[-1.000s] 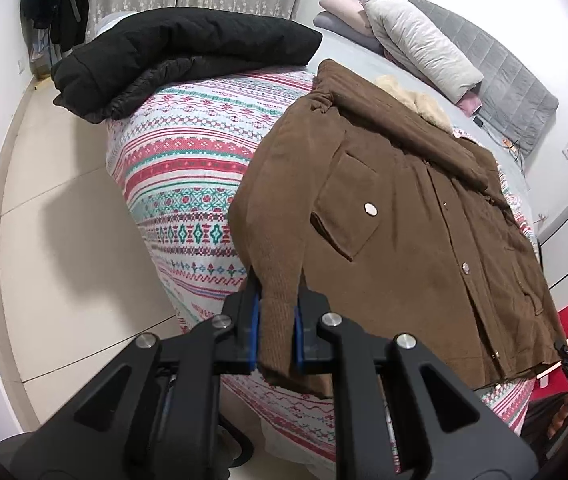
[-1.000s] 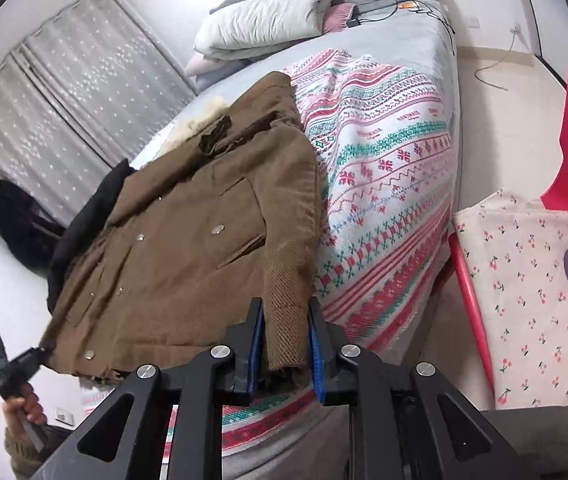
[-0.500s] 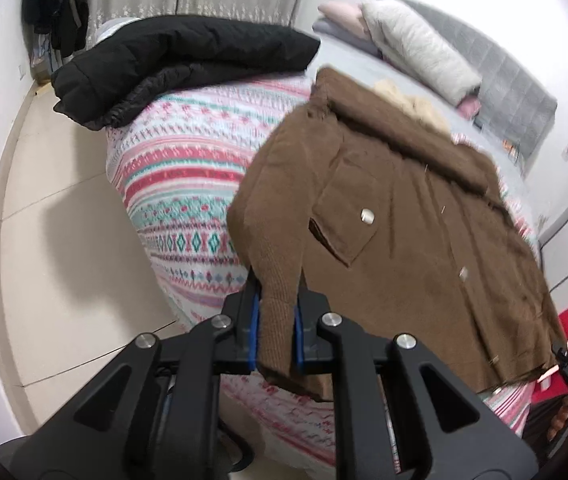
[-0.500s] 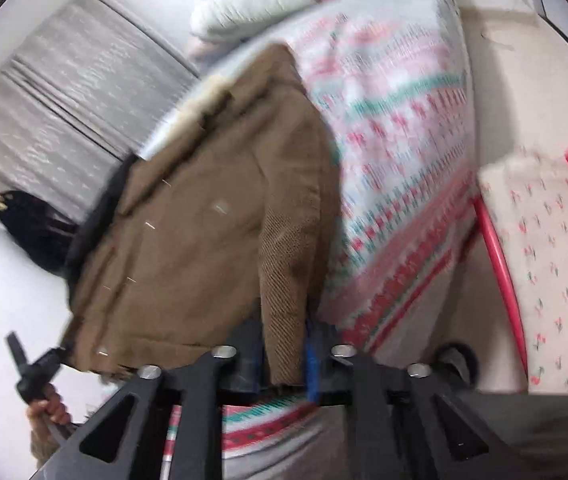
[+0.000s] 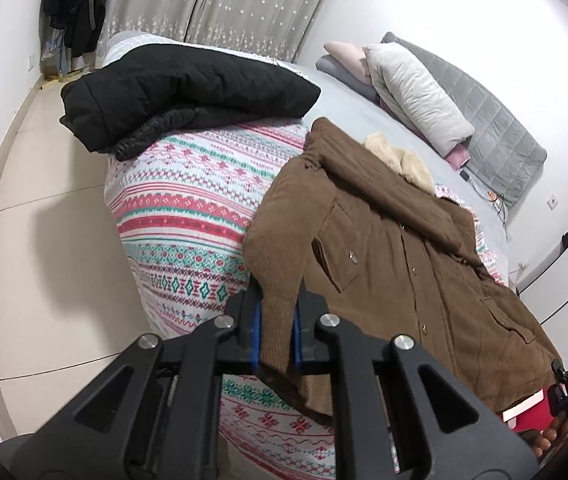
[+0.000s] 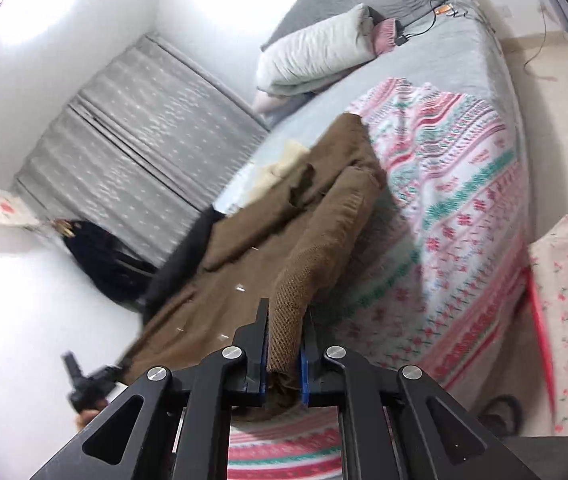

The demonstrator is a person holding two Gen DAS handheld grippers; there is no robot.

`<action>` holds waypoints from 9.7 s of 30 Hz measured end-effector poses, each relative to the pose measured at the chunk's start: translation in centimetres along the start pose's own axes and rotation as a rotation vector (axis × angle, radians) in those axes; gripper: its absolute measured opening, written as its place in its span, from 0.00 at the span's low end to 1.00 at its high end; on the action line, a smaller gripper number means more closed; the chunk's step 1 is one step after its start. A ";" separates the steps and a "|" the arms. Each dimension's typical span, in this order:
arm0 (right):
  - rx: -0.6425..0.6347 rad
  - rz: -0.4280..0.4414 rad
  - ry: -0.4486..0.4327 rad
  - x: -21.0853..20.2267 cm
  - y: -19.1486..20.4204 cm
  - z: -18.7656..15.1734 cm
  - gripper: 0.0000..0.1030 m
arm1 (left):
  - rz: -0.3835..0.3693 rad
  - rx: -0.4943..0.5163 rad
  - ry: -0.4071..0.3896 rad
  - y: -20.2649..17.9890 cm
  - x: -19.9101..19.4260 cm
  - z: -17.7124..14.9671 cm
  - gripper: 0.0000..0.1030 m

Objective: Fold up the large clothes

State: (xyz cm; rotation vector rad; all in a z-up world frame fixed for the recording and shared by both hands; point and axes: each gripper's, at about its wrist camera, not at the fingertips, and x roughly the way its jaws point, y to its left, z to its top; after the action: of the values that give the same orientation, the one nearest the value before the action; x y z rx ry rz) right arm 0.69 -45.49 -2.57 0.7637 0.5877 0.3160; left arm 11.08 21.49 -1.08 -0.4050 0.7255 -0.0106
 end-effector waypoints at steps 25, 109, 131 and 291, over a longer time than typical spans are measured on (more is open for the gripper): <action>-0.021 0.172 -0.150 -5.9 4.0 3.6 0.09 | -0.145 -0.114 -0.005 0.4 -6.2 1.3 0.13; -0.422 -0.292 -0.026 36.7 -3.7 36.7 0.05 | -0.056 0.001 -0.064 -11.6 30.8 26.3 0.08; -0.169 -0.555 0.068 36.4 -10.1 35.9 0.57 | 0.154 0.026 -0.068 -9.5 25.1 22.4 0.64; -0.615 -0.557 0.004 20.6 14.3 1.3 1.00 | 0.150 0.377 -0.040 -22.8 3.9 -7.1 0.91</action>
State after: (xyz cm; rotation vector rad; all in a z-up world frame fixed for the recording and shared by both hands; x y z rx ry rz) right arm 17.01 -26.67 0.67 -0.0058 0.6373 -0.0272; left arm 12.36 -2.66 -0.13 0.0095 0.6956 0.0025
